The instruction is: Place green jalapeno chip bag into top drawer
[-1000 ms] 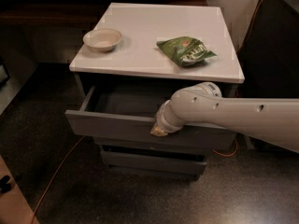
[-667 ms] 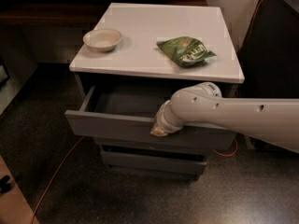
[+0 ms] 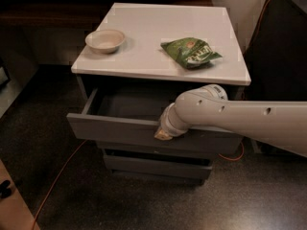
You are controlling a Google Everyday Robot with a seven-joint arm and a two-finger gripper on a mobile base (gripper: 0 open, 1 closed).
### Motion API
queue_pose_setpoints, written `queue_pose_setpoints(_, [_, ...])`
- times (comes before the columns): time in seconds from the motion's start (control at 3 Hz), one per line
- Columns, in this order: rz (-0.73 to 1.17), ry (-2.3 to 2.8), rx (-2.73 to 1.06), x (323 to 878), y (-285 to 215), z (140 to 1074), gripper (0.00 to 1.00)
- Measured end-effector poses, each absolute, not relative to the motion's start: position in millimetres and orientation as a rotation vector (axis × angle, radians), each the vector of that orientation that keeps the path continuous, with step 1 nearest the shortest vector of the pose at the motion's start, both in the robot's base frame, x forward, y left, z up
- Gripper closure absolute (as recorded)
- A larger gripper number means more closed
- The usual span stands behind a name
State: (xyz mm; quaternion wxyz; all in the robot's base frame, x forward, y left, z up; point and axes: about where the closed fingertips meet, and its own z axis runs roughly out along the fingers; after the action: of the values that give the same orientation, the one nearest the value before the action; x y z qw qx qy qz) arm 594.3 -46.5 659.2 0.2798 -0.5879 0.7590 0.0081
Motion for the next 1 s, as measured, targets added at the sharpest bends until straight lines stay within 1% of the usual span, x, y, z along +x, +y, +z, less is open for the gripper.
queue_pose_setpoints(0.67, [0.022, 2.035, -1.576, 594.2, -46.4, 659.5, 1.0])
queue_pose_setpoints(1.0, [0.022, 2.035, -1.576, 594.1, -46.4, 659.6, 0.98])
